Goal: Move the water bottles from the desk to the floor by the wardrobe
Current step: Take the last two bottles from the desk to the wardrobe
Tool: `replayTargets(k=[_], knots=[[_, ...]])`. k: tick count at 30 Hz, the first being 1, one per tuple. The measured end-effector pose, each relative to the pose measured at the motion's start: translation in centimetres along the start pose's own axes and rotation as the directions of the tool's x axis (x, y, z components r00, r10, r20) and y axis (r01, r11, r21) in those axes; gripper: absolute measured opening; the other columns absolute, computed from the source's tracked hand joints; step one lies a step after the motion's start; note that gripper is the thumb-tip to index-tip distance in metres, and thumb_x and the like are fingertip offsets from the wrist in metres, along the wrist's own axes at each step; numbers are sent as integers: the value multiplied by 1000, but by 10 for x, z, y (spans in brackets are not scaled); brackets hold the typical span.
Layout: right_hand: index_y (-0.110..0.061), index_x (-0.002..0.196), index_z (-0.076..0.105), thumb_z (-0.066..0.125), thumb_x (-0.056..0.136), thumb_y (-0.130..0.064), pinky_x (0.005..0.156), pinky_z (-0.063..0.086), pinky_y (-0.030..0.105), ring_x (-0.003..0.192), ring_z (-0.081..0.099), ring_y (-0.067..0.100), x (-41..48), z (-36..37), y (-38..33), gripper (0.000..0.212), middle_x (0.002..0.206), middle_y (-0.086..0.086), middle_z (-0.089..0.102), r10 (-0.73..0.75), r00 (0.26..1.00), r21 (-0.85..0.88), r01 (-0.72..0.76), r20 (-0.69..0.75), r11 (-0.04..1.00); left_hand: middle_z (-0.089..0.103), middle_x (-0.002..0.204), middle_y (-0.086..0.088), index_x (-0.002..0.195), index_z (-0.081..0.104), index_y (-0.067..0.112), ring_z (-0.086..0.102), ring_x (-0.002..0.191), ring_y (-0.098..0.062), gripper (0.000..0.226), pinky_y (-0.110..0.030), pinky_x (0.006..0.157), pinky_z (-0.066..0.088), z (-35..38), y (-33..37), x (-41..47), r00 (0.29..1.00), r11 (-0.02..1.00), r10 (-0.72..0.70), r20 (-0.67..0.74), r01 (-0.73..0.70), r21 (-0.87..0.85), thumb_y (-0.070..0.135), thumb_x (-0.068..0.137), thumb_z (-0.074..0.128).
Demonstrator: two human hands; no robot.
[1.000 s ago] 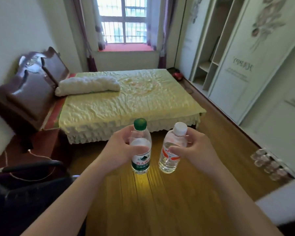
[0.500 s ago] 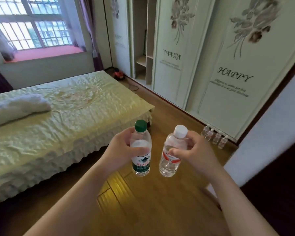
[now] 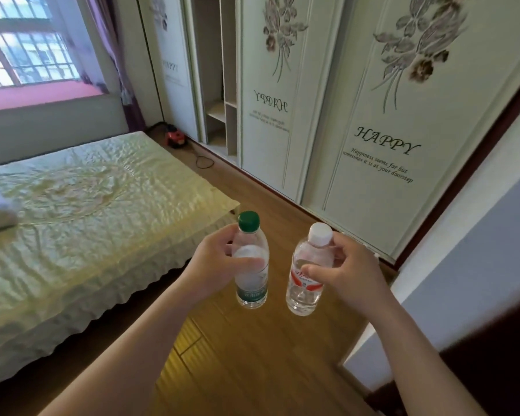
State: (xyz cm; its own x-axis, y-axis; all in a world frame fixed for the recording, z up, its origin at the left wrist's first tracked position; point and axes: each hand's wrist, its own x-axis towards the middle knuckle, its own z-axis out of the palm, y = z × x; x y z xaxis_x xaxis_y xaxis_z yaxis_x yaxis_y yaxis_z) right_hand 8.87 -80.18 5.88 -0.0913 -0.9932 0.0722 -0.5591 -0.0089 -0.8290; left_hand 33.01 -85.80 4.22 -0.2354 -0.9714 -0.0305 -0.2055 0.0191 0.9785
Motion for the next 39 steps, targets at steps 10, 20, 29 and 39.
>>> replayTargets(k=[10, 20, 29, 39], knots=[[-32, 124, 60, 84, 70, -43, 85, 60, 36, 100, 66, 10, 159, 16, 23, 61, 111, -13, 67, 77, 995, 5, -76, -71, 997, 78, 104, 6, 114, 69, 25, 74, 96, -12, 45, -35, 84, 58, -22, 2, 182, 991, 997, 57, 122, -63, 48, 12, 74, 86], [-38, 118, 55, 86, 73, -35, 81, 49, 23, 97, 61, 2, 320, 25, 29, 55, 107, -19, 63, 152, 973, 36, -148, -174, 988, 76, 103, 18, 117, 69, 31, 72, 96, -2, 50, -32, 85, 57, -35, 11, 377, 966, 986, 70, 248, -105, 129, 19, 73, 89], [-38, 121, 57, 86, 73, -31, 87, 52, 30, 100, 63, 4, 462, -17, 93, 56, 111, -16, 67, 194, 962, 105, -176, -193, 979, 76, 107, 16, 119, 68, 32, 71, 102, -8, 50, -42, 95, 56, 18, 6, 540, 955, 979, 46, 294, -102, 176, 22, 74, 88], [-32, 118, 57, 86, 76, -26, 71, 43, 12, 94, 59, 0, 612, -94, 191, 52, 105, -18, 63, 291, 932, 137, -266, -217, 954, 74, 105, 18, 119, 65, 34, 70, 96, 0, 55, -16, 75, 50, 119, -7, 730, 927, 969, -1, 376, -92, 229, 23, 71, 91]])
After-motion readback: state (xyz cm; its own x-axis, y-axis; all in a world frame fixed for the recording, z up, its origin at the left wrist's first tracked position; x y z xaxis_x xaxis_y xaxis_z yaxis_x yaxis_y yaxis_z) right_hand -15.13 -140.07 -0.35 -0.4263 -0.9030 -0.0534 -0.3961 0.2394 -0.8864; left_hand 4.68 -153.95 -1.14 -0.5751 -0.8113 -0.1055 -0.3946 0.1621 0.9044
